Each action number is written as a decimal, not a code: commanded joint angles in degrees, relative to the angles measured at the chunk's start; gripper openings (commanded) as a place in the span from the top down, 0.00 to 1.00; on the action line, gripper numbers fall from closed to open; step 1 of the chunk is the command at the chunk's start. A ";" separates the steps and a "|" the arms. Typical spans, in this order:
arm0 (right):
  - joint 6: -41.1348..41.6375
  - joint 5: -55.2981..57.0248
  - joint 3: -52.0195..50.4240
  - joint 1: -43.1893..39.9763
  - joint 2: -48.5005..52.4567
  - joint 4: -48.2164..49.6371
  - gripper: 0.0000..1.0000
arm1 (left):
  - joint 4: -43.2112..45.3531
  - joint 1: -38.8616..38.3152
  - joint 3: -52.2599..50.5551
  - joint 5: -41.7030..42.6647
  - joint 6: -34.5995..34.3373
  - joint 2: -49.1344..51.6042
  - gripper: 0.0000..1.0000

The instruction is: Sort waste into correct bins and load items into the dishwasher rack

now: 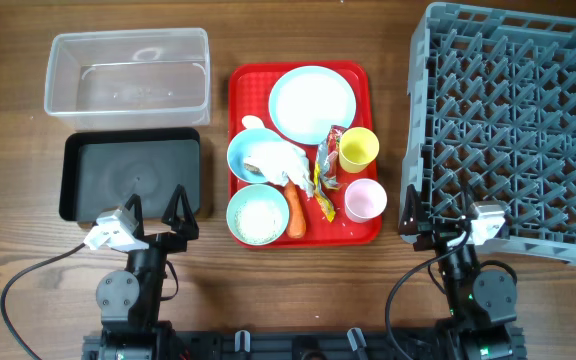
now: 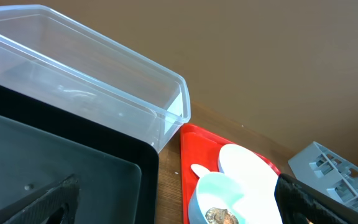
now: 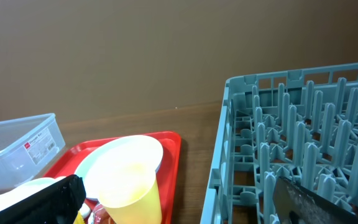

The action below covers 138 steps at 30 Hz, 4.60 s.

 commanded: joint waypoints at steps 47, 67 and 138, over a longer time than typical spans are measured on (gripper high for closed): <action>-13.29 -22.82 28.11 0.02 14.08 10.62 0.00 | -4.22 0.33 31.98 10.64 16.70 21.49 0.00; -13.27 -31.89 79.17 0.00 80.15 -48.41 0.01 | -52.48 -15.54 92.80 20.79 20.31 115.60 0.20; -11.74 -23.45 79.06 0.00 85.15 -48.06 0.06 | -47.06 -37.92 91.12 6.86 20.85 121.02 0.96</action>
